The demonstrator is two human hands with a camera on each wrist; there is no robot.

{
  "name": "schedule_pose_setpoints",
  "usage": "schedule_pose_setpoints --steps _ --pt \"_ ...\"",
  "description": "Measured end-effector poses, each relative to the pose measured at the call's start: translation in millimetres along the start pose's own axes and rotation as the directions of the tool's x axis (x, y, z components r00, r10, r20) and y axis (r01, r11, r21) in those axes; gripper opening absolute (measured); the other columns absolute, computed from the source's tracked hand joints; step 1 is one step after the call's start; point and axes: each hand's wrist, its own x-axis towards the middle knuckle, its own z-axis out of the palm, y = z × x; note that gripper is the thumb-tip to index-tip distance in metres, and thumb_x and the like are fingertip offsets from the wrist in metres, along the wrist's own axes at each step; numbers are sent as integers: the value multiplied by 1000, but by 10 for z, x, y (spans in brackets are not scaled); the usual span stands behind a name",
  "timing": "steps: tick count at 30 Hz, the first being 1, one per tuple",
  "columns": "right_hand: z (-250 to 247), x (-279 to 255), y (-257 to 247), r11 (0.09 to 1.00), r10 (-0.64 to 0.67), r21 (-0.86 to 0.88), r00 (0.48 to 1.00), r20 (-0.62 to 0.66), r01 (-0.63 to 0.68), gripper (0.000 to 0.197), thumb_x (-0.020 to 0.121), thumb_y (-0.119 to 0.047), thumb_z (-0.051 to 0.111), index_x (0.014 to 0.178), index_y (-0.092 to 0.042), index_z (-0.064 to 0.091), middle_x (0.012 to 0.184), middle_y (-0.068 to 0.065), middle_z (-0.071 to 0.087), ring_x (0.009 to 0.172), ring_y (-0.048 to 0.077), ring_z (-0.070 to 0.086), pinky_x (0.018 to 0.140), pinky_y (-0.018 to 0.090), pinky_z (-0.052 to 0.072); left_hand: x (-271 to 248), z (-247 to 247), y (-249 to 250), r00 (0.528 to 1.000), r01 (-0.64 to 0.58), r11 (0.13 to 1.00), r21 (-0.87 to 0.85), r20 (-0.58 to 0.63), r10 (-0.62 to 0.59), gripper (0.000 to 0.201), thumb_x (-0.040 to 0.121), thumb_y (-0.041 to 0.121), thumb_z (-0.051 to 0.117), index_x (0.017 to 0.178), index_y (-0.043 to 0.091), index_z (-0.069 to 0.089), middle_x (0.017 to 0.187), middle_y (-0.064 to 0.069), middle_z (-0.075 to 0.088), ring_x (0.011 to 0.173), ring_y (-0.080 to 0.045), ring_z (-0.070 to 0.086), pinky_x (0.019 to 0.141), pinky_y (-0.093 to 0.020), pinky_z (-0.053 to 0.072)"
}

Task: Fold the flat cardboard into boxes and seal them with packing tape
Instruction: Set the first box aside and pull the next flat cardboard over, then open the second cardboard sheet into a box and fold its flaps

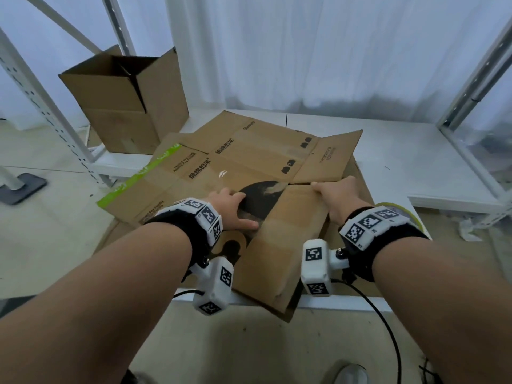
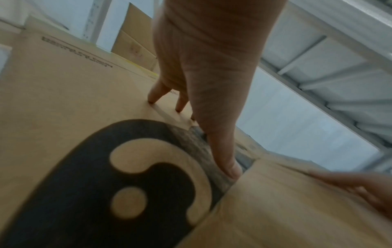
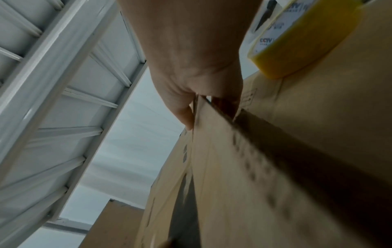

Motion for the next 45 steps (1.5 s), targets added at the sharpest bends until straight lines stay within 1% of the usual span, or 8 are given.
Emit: schedule_pose_setpoints --steps 7,10,14,17,24,32,35,45 --pt "92 -219 -47 820 -131 -564 991 -27 93 89 90 -17 62 154 -11 0 155 22 15 142 38 19 116 48 21 -145 -32 74 996 -82 997 6 23 82 77 88 60 53 149 23 27 148 -9 33 130 -30 42 105 -43 41" --pt "286 -270 -187 590 -317 -736 934 167 331 63 90 -26 59 144 -12 31 149 20 30 136 38 31 112 47 29 -170 -142 -166 1000 -25 999 -23 0 25 67 94 50 51 147 15 31 144 -12 40 127 -28 46 103 -39 42" --pt "925 -458 -369 395 -282 -626 737 614 672 56 92 -40 58 141 -18 44 140 11 49 125 33 48 105 46 41 -210 -164 -765 985 169 986 9 -27 -168 58 99 42 47 142 5 37 141 -14 47 127 -28 47 100 -34 38" --pt "1481 -699 -441 209 -223 -602 637 738 770 56 93 -48 53 144 -27 40 145 10 42 133 34 39 115 55 24 -214 -10 -1364 938 331 942 -45 -89 -334 56 95 49 50 132 8 49 130 -13 56 118 -29 54 96 -36 43" --pt "1904 -850 -519 153 -130 -652 669 732 743 61 93 -55 50 148 -35 33 157 11 22 145 40 14 112 69 9 -450 128 -1974 818 519 771 -369 -47 -573 60 97 54 42 127 4 55 123 -18 57 115 -33 55 93 -36 43" --pt "1949 -906 -414 217 -147 -678 711 688 702 63 95 -61 38 151 -41 17 161 13 6 148 37 4 113 68 5 -429 -28 -2064 622 174 287 -942 -121 -774 27 87 23 67 85 -3 58 86 -19 62 104 -41 61 79 -42 50" --pt "1965 -1024 -462 240 -158 -624 664 731 744 71 93 -66 38 153 -36 14 161 14 10 146 38 10 115 63 12 -507 -138 -1979 687 -20 96 -995 -83 -722 26 88 25 66 99 2 61 106 -23 65 106 -40 63 85 -48 55" --pt "1507 -1688 -1125 230 -423 -404 464 778 886 114 72 -78 56 154 -14 10 151 13 31 137 31 31 112 46 32 -1013 -935 -1475 622 -406 309 -860 -508 -596 44 72 53 54 100 20 56 100 -6 66 94 -29 65 80 -53 56"
